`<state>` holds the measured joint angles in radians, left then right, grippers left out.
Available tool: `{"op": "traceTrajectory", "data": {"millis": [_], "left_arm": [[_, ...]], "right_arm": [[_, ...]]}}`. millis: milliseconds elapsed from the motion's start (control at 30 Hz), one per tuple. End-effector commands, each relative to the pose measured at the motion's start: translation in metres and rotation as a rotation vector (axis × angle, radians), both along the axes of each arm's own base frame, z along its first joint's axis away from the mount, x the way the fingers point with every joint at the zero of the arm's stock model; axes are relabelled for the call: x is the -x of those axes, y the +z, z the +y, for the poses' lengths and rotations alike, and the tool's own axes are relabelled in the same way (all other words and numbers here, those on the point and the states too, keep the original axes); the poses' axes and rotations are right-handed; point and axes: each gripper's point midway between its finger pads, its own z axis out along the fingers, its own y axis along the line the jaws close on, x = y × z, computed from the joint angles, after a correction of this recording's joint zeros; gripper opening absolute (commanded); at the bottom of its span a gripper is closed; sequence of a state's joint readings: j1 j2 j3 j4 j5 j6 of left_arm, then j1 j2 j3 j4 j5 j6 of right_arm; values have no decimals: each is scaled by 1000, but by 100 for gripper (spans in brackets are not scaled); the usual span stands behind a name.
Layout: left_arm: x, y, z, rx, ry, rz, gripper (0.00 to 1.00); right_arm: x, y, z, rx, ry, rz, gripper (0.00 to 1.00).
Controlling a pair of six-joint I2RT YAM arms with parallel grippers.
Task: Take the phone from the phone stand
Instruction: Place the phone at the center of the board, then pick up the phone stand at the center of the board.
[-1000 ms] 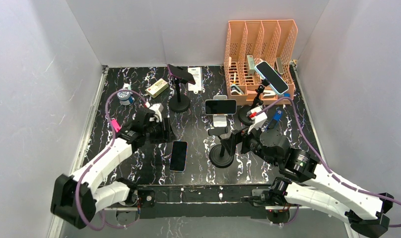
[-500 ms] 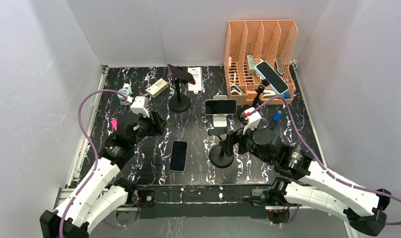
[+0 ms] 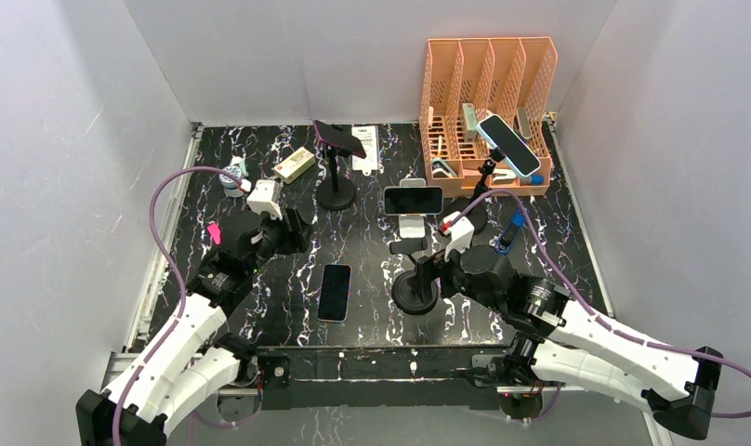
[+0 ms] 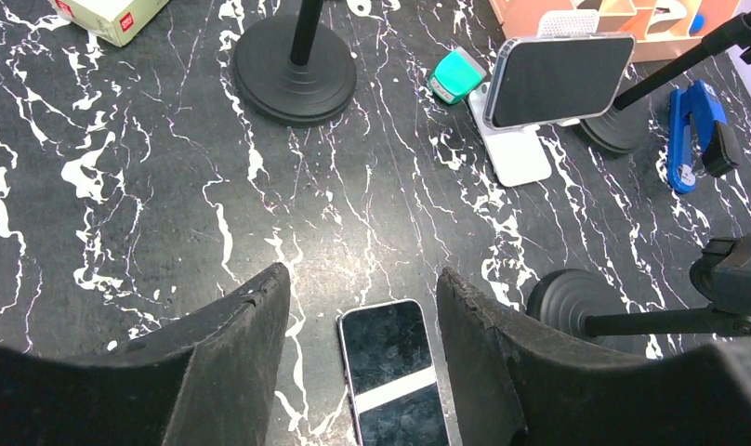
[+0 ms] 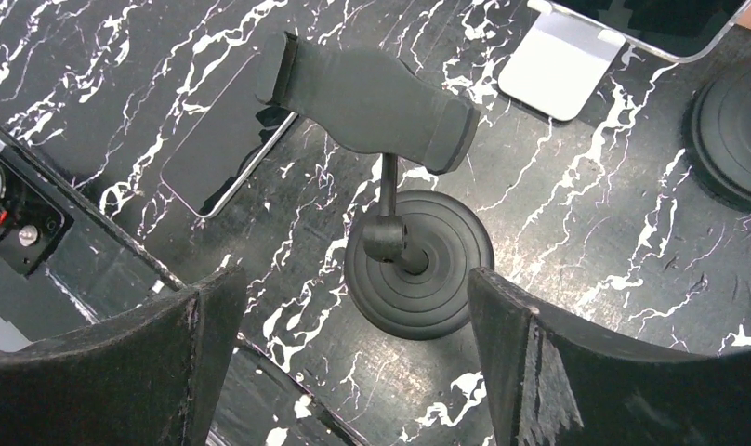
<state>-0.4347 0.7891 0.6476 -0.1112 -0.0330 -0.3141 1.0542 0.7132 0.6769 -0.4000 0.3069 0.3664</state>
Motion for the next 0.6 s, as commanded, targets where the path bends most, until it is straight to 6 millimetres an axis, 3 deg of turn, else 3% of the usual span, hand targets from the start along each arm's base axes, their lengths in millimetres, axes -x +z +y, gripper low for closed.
{"op": "traceTrajectory", "data": {"millis": [0,233,567], "left_arm": [[-2,1,-4,7,-17,-10,56],[-1,1,-2,7,-11,-12,55],[0,2,0,5,-6,-15,55]], "right_arm": [[-4,4,10,-38,13,-24,94],[-27,-3,8,32,-85,-68,86],[-36,-18,18,86,-70,-81,67]]}}
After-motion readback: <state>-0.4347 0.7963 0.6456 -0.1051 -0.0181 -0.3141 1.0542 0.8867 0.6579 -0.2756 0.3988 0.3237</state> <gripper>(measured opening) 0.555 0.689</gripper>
